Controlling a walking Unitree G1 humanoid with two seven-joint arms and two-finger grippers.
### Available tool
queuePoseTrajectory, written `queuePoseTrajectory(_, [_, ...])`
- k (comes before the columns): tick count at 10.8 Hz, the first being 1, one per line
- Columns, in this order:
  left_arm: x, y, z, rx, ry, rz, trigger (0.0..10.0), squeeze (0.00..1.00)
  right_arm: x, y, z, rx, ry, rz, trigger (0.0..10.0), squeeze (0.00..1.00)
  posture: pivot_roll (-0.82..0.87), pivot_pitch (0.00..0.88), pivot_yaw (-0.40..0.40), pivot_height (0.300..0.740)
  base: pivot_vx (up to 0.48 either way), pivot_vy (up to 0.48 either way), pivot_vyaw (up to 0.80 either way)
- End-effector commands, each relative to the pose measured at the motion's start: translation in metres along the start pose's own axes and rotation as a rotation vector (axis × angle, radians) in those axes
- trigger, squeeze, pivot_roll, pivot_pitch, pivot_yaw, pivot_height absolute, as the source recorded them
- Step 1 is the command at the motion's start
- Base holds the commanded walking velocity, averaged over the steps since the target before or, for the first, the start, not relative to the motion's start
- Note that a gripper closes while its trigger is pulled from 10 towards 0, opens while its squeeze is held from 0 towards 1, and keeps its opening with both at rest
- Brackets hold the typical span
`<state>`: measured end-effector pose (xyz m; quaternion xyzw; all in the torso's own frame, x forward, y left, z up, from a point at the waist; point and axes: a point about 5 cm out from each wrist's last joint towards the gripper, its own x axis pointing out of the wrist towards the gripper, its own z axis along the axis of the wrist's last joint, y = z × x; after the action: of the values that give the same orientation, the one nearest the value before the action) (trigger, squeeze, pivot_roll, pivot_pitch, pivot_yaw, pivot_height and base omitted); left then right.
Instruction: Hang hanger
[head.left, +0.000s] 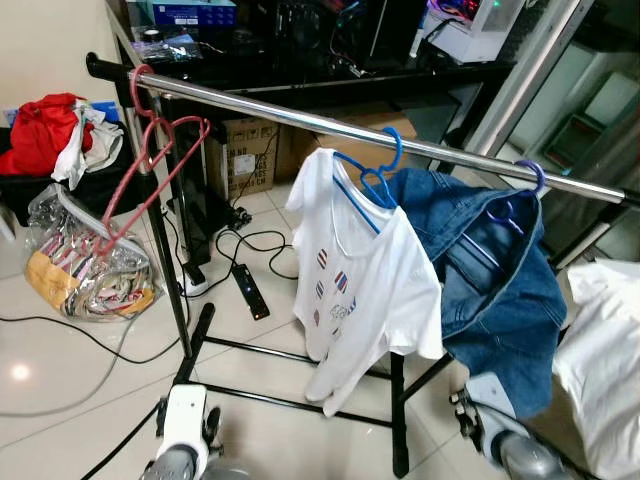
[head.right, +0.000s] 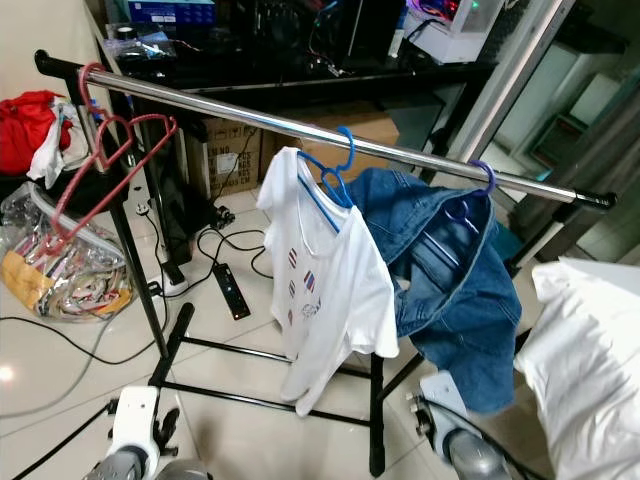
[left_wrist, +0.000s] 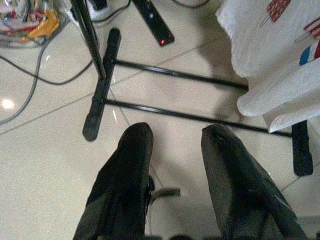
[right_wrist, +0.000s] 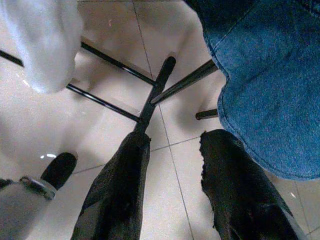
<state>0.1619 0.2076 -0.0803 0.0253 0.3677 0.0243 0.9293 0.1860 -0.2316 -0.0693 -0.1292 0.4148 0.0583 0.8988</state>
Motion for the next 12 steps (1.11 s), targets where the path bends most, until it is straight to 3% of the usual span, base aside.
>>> queuePoseTrajectory(1, [-0.003, 0.001, -0.010, -0.015, 0.043, 0.013, 10.0, 0.00, 0.001, 0.000, 0.002, 0.006, 0.015, -0.010, 10.0, 0.00, 0.31, 0.024, -0.139, 0.740, 0.000, 0.000, 0.00])
queuePoseTrajectory(2, [-0.005, 0.002, -0.013, -0.017, 0.058, 0.018, 10.0, 0.00, 0.003, 0.005, 0.004, -0.009, 0.017, 0.010, 10.0, 0.00, 0.30, 0.020, -0.125, 0.740, 0.000, 0.000, 0.00])
queuePoseTrajectory(3, [-0.006, 0.001, -0.018, -0.012, 0.087, 0.011, 10.0, 0.00, 0.005, 0.010, 0.004, -0.081, 0.041, 0.031, 10.0, 0.00, 0.29, 0.011, -0.101, 0.740, 0.000, 0.000, 0.00])
queuePoseTrajectory(5, [-0.001, -0.003, -0.010, 0.050, 0.085, -0.049, 10.0, 0.00, 0.005, -0.002, 0.010, -0.033, 0.045, -0.042, 10.0, 0.00, 0.28, 0.005, -0.086, 0.740, 0.000, 0.000, 0.00])
queuePoseTrajectory(7, [0.003, 0.002, -0.001, 0.123, 0.087, -0.071, 10.0, 0.00, 0.008, 0.005, 0.015, -0.037, 0.038, -0.031, 10.0, 0.00, 0.30, 0.000, -0.075, 0.740, 0.000, 0.000, 0.00])
queuePoseTrajectory(9, [0.004, 0.008, 0.003, 0.080, 0.066, -0.041, 10.0, 0.00, 0.009, 0.016, 0.010, -0.065, 0.060, -0.003, 10.0, 0.00, 0.33, 0.000, -0.081, 0.740, 0.000, 0.000, 0.00])
queuePoseTrajectory(10, [0.002, 0.007, -0.002, 0.065, 0.079, -0.032, 10.0, 0.00, 0.009, 0.013, 0.013, -0.053, 0.052, -0.011, 10.0, 0.00, 0.33, 0.000, -0.074, 0.740, 0.000, 0.000, 0.00])
queuePoseTrajectory(12, [-0.001, -0.001, -0.010, 0.089, 0.103, -0.071, 10.0, 0.00, 0.007, -0.009, 0.018, -0.011, 0.045, -0.087, 10.0, 0.00, 0.31, 0.000, -0.071, 0.740, 0.000, 0.000, 0.00])
